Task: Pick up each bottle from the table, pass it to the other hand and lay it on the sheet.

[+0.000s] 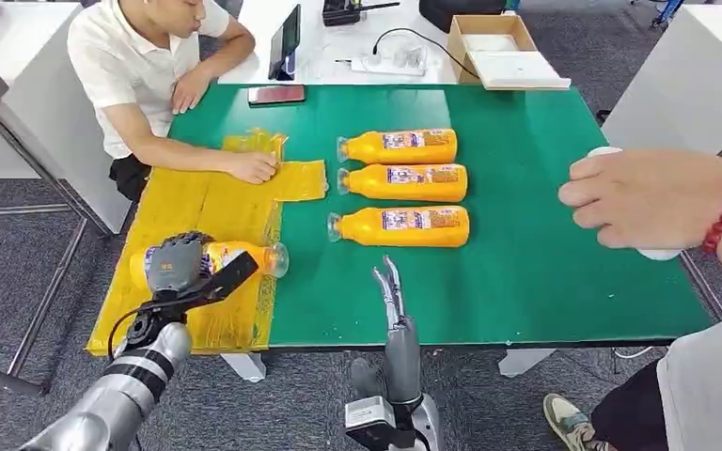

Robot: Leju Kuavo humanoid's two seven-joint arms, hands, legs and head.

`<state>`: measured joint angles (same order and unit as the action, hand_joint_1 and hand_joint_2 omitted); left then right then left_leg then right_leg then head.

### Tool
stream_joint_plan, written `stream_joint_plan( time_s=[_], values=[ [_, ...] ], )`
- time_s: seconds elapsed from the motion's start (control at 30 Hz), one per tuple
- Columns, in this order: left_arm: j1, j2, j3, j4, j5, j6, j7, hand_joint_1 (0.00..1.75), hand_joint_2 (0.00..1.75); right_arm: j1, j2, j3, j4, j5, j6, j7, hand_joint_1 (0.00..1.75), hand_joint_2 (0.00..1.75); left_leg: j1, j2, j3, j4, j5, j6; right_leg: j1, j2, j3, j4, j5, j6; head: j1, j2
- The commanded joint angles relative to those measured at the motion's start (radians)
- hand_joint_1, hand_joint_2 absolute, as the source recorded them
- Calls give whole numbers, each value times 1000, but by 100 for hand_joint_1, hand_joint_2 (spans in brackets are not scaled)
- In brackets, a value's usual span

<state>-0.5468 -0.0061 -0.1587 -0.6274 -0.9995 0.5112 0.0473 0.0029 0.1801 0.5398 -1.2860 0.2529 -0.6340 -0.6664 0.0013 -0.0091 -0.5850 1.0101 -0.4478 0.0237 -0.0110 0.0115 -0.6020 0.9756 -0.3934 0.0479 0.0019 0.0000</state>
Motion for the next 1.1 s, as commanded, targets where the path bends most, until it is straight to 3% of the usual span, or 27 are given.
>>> stream_joint_plan(
  time_s=[0.03, 0.1, 0.5, 0.57, 0.6, 0.67, 1.1],
  values=[
    [-110, 24, -29, 255, -24, -66, 33, 175, 175, 13, 9, 43, 35, -11, -64, -32, 0, 0, 1, 0, 5, -2, -1, -2, 1, -2, 5, -1, -2, -3, 0, 0],
    [-110, 11, -47, 257, -33, -154, 9, 175, 175, 20, 9, 28, 35, -16, -64, -32, 0, 0, 1, 1, 3, -1, -1, -1, 1, -1, 3, 0, -1, -2, 1, 0],
    [-110, 11, -47, 257, -33, -154, 9, 175, 175, 20, 9, 28, 35, -16, -64, -32, 0, 0, 0, 1, 7, -2, 0, -2, 0, 0, 6, 0, -1, -2, 0, 0],
    [-101, -3, -61, 238, -31, -211, -22, 136, 175, 24, 3, 27, 37, -25, -64, -32, 0, 0, 0, 1, 8, -2, 0, -2, 0, 0, 7, 0, -1, -2, 0, 0],
    [-101, -6, -63, 234, -27, -227, -32, 73, 175, 24, 1, 30, 38, -29, -64, -32, 0, 0, 0, 0, 7, -2, 0, -2, 0, -1, 6, 1, -1, -1, 0, 0],
    [-101, -17, -64, 211, 4, -306, -83, 5, 175, 21, -5, 41, 55, -40, -64, -32, 0, 0, 0, 0, 8, -2, 0, -2, 0, -2, 7, 0, -2, -2, 0, 0],
    [-37, -4, -74, 24, 191, -497, -221, 0, 175, 5, -13, 56, 91, -42, -64, -32, 0, 0, 0, -5, 10, -4, 1, -3, 0, -4, 11, -2, -1, -3, 0, 0]
  ],
)
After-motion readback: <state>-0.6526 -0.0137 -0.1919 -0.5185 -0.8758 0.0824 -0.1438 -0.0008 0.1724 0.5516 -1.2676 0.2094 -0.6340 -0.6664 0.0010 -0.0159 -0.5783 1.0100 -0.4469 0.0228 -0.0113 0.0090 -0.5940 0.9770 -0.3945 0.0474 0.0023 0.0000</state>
